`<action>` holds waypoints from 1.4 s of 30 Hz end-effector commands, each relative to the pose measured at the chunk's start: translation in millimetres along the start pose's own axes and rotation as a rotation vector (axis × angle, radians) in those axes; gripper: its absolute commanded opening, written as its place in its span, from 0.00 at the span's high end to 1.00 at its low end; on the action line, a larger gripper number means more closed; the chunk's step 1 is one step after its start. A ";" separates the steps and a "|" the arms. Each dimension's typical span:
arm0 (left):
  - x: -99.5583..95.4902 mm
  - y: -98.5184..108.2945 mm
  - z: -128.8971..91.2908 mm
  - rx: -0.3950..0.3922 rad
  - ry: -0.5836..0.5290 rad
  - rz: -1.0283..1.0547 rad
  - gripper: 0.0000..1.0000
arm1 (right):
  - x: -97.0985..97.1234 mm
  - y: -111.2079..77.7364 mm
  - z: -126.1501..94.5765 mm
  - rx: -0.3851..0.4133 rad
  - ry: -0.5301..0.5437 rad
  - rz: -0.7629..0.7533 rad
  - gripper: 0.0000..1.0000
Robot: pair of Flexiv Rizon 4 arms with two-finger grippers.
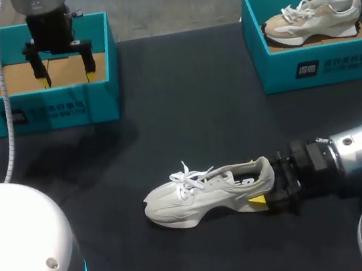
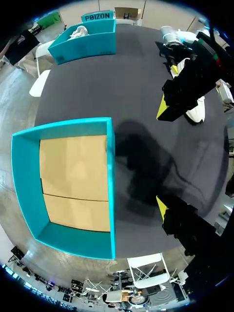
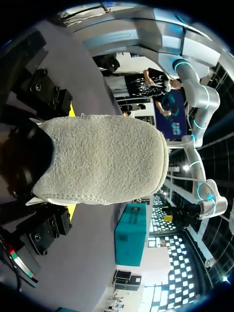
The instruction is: Take the shoe out of the shoebox, open the shoe tongue, remove and reinsert the insole, then place the shoe into the shoebox
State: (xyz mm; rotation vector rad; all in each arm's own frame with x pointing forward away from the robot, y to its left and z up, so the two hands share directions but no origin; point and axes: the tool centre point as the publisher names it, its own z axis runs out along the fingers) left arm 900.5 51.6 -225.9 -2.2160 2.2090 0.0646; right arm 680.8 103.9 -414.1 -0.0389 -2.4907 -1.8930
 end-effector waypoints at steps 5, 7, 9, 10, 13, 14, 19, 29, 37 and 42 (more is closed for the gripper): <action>47.5 82.5 -16.2 0.075 0.010 0.127 0.00 | -0.3 0.6 1.0 0.003 -0.001 0.000 1.00; 62.0 100.4 -19.8 0.072 -0.003 0.136 0.00 | -0.3 0.6 1.0 0.003 -0.001 0.000 1.00; 73.8 115.0 -22.1 0.068 -0.003 0.140 0.00 | -0.3 0.6 1.0 0.003 -0.001 0.000 1.00; 79.4 122.6 -21.9 0.078 -0.005 0.159 0.00 | -0.3 0.6 1.0 0.003 -0.001 0.000 1.00; 94.8 141.1 -20.2 0.069 0.004 0.172 0.00 | -0.3 0.6 1.0 0.003 -0.001 0.000 1.00; 100.1 147.6 -19.1 0.074 0.003 0.166 0.00 | -0.3 0.6 1.0 0.003 -0.001 0.000 1.00; 125.8 176.7 -13.7 0.054 0.046 0.207 0.00 | -0.3 0.6 1.0 0.003 -0.001 0.000 1.00; 159.4 201.7 3.2 0.028 -0.006 0.167 0.00 | -0.3 0.6 1.0 0.003 -0.001 0.000 1.00; 159.4 201.7 3.2 0.028 -0.006 0.167 0.00 | -0.3 0.6 1.0 0.003 -0.001 0.000 1.00; 189.1 217.9 14.8 0.020 -0.021 0.169 0.00 | -0.3 0.6 1.0 0.003 -0.001 0.000 1.00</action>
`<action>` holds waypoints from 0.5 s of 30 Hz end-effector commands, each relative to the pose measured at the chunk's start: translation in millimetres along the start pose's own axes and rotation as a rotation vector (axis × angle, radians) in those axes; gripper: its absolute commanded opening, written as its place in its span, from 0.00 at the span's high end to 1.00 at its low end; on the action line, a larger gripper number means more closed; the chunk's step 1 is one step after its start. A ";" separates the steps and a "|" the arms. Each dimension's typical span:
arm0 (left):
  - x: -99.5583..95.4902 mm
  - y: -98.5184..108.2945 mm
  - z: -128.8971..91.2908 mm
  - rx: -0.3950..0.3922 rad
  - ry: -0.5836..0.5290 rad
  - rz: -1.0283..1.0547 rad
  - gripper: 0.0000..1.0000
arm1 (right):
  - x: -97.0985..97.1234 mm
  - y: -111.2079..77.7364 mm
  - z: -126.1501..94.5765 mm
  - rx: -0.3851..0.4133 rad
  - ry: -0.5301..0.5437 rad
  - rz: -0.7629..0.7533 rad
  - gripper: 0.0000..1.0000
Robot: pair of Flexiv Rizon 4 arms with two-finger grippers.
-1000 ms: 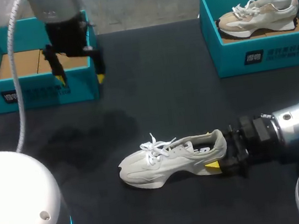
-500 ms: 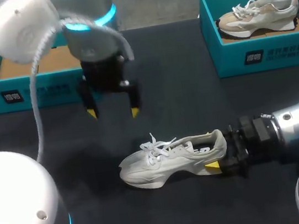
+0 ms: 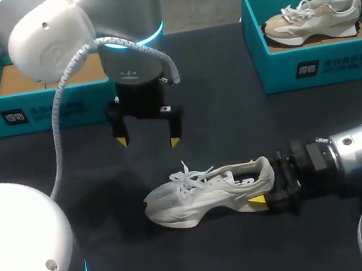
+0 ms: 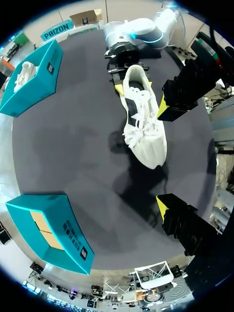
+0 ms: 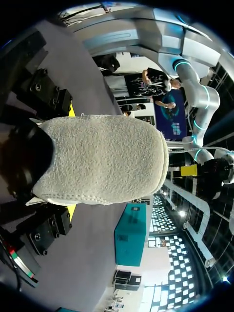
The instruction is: Take the shoe out of the shoebox, open the shoe tongue, remove and reinsert the insole, then place the shoe into the shoebox
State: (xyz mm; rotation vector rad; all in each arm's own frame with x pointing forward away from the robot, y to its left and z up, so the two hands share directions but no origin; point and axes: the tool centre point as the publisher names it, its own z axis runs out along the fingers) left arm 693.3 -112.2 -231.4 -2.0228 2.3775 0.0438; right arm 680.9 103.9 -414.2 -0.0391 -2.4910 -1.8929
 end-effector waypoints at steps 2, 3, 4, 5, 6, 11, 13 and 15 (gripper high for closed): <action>39.7 10.4 13.3 -0.013 -0.024 0.015 0.00 | -0.1 0.6 0.9 0.003 -0.001 0.000 1.00; 48.2 12.9 13.8 -0.021 -0.022 0.019 0.00 | -0.1 0.6 0.9 0.003 -0.001 0.000 1.00; 54.1 14.1 14.6 -0.026 -0.032 0.017 0.00 | -0.1 0.6 0.9 0.003 -0.001 0.000 1.00; 59.8 16.6 15.5 -0.021 -0.035 0.039 0.00 | -0.1 0.6 0.9 0.003 -0.001 0.000 1.00; 64.6 17.6 16.8 -0.025 -0.035 0.042 0.00 | -0.1 0.6 0.9 0.003 -0.001 0.000 1.00; 88.3 16.6 29.2 -0.078 -0.068 0.052 0.00 | -0.1 0.6 0.9 0.003 -0.001 0.000 1.00; 99.9 19.3 35.7 -0.110 -0.078 0.058 0.00 | -0.1 0.6 0.9 0.003 -0.001 0.000 1.00; 109.1 23.8 41.8 -0.111 -0.080 0.079 0.00 | -0.1 0.6 0.9 0.003 -0.001 0.000 1.00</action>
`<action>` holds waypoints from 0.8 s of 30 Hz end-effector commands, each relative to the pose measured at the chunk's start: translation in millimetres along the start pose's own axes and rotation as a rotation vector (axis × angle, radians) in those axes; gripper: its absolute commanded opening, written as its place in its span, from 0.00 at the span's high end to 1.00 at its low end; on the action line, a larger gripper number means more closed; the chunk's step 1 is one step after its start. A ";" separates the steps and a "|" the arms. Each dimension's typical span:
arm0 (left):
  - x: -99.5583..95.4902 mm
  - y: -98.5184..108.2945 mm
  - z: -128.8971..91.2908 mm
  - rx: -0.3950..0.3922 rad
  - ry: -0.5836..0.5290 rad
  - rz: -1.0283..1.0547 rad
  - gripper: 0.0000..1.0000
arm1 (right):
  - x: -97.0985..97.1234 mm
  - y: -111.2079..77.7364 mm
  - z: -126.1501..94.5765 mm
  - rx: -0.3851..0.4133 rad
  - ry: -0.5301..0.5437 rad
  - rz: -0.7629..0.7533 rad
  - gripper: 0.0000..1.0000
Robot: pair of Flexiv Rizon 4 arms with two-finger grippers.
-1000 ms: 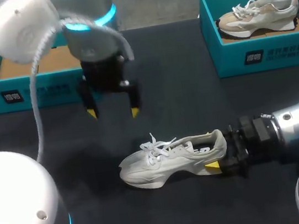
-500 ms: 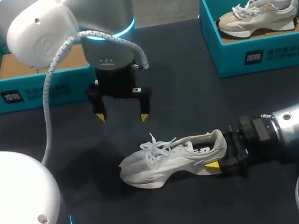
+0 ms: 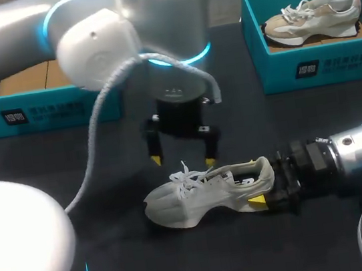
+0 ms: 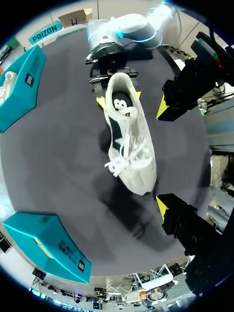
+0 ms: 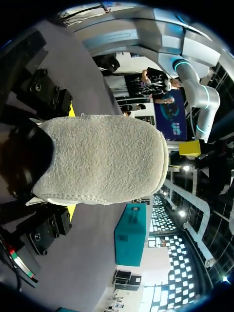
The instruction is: Take the shoe out of the shoebox, open the shoe tongue, remove and reinsert the insole, then place the shoe into the shoebox
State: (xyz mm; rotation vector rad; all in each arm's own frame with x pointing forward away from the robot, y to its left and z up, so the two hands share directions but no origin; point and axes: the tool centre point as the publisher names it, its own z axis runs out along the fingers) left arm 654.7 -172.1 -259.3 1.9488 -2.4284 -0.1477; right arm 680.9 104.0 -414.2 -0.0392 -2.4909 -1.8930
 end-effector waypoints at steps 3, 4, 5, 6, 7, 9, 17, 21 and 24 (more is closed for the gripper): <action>55.7 -4.2 26.3 -0.036 -0.086 0.019 0.00 | -0.1 0.6 0.8 0.003 -0.001 0.000 1.00; 58.6 -3.2 29.7 -0.047 -0.086 0.016 0.00 | -0.1 0.6 0.8 0.003 -0.001 0.000 1.00; 61.8 -2.2 33.6 -0.043 -0.099 0.011 0.00 | -0.1 0.6 0.8 0.003 -0.001 0.000 1.00; 65.2 -1.1 38.3 -0.035 -0.109 0.004 0.00 | -0.1 0.6 0.8 0.003 -0.001 0.000 1.00; 67.5 -0.5 41.3 -0.054 -0.104 0.008 0.00 | -0.1 0.6 0.8 0.003 -0.001 0.000 1.00; 72.4 -0.3 47.8 -0.038 -0.129 -0.012 0.00 | -0.1 0.6 0.8 0.003 -0.001 0.000 1.00; 78.7 -7.2 54.4 -0.010 -0.156 -0.085 0.00 | -0.1 0.6 0.8 0.003 -0.001 0.000 1.00; 76.6 -14.6 55.1 -0.010 -0.154 -0.113 0.00 | -0.1 0.6 0.8 0.003 -0.001 0.000 1.00; 70.2 -21.5 57.2 -0.020 -0.147 -0.136 0.00 | -0.1 0.6 0.8 0.003 -0.001 0.000 1.00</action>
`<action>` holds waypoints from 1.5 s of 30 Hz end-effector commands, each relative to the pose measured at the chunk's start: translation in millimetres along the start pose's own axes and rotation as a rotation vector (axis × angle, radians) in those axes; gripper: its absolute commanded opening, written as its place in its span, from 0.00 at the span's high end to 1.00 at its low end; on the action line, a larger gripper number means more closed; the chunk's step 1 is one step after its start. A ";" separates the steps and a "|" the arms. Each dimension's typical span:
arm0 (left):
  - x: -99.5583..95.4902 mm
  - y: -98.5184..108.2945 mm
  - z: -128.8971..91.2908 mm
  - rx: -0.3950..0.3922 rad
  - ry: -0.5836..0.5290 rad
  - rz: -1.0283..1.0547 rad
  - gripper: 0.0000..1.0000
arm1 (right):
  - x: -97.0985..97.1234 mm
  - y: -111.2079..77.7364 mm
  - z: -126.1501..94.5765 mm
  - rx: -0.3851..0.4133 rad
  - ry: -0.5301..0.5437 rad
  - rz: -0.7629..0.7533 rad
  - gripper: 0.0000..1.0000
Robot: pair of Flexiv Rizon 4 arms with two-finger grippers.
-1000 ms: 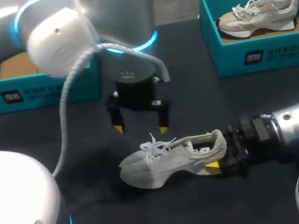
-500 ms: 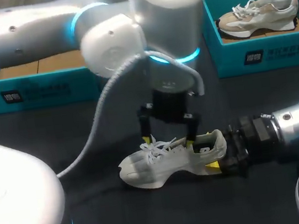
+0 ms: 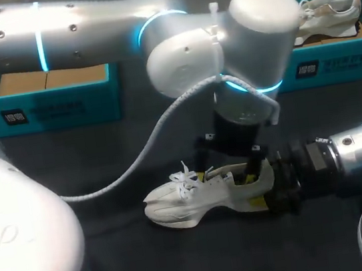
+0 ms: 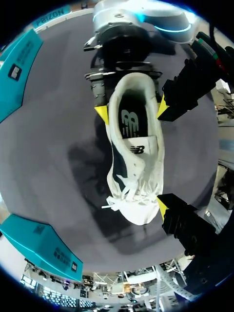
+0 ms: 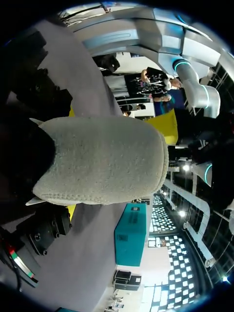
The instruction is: Take the shoe out of the shoebox, open the shoe tongue, remove and reinsert the insole, then place the shoe into the shoebox
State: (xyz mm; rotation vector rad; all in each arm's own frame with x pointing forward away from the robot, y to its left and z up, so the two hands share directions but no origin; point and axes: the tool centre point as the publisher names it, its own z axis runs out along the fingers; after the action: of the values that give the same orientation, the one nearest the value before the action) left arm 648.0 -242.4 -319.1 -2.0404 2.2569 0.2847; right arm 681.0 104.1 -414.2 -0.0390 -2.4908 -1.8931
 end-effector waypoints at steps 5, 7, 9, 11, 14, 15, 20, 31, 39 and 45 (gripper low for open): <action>-8.8 -18.4 9.1 -0.043 -0.010 -0.038 0.00 | -0.1 0.5 0.8 0.003 -0.001 0.000 1.00; -9.1 -20.0 13.6 -0.062 -0.013 -0.037 0.00 | -0.1 0.5 0.8 0.003 -0.001 0.000 1.00; -7.8 -20.0 18.2 -0.075 -0.021 -0.031 0.00 | -0.1 0.5 0.8 0.003 -0.001 0.000 1.00; -5.3 -19.4 22.9 -0.074 -0.031 -0.027 0.00 | -0.1 0.5 0.8 0.003 -0.001 0.000 1.00; -2.9 -18.7 26.6 -0.080 -0.039 -0.022 0.00 | -0.1 0.5 0.8 0.003 -0.001 0.000 1.00; -2.5 -18.8 27.2 -0.081 -0.043 -0.021 0.00 | -0.1 0.5 0.8 0.003 -0.001 0.000 1.00; -7.4 -18.7 32.2 -0.090 -0.072 -0.027 0.00 | -0.1 0.5 0.8 0.003 -0.001 0.000 1.00; -51.8 -3.5 25.1 -0.108 -0.089 -0.065 0.00 | -0.1 0.5 0.8 0.003 -0.001 0.000 1.00; -68.1 4.8 11.3 -0.076 -0.030 -0.082 0.00 | -0.1 0.5 0.8 0.003 -0.001 0.000 1.00; -77.8 5.2 9.3 -0.070 0.026 -0.101 0.00 | -0.1 0.5 0.8 0.003 -0.001 0.000 1.00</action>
State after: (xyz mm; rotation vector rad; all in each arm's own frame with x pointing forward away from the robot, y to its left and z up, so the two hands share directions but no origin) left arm 652.0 -179.3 -317.9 -2.1398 2.1369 0.4279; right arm 680.9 104.2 -414.0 -0.0387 -2.4907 -1.8932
